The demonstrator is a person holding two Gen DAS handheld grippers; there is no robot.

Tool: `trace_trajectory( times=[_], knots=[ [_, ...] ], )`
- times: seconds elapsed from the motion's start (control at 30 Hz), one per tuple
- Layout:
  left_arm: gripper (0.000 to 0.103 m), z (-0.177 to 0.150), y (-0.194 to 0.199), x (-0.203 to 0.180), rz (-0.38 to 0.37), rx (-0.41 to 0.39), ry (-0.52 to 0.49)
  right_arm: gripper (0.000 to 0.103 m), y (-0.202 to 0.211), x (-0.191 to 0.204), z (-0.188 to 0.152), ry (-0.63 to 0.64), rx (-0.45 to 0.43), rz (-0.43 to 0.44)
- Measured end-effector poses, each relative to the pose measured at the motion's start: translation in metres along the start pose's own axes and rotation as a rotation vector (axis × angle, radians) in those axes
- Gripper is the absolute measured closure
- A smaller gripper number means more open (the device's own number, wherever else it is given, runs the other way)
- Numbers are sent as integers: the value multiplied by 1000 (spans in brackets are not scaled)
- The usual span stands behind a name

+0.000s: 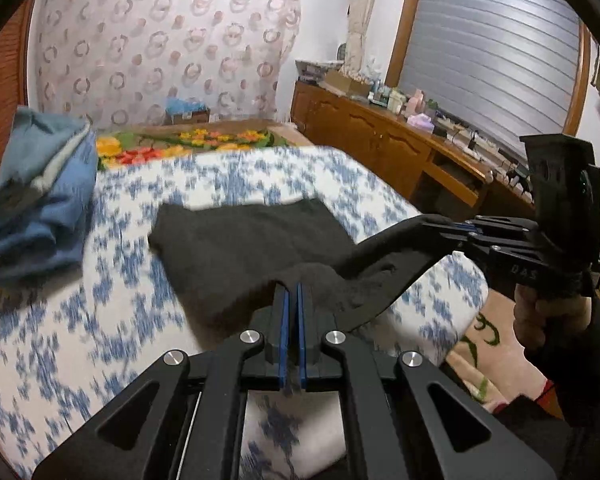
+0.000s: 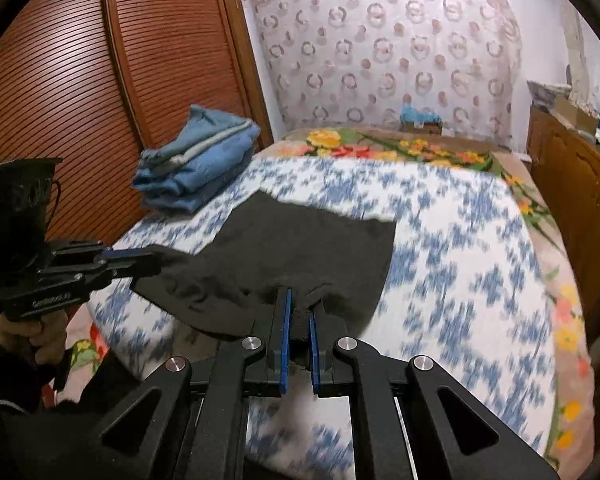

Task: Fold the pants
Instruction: 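Lower the shirt onto itself and open both grippers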

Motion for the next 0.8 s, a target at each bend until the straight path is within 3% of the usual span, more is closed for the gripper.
trace_trajectory(
  times=[0.23,0.57,0.77,0.8],
  knots=[
    [99,30,-10,20,36,-30,-4,96,-20,-4,31,3,-29,-23],
    [99,29,-49,69,98,28,65,96,-95,0,38,16,51,-49],
    [98,29,-56,75,117,38,71,96,-118,2,40,28,72,-64],
    [94,28,-57,75,123,40,72,96,-119,2,41,30,71,-66]
  ],
)
Point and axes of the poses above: each gripper's, at about its wrist camera, not at the fingertips, and y roughly against the way its jaws point, x to its left, z to its top, the point moved 6 cm from there along -y, roughly the way its jaws point, and after that the axes turned 12 degrees about -z, right-handed, at the moved point
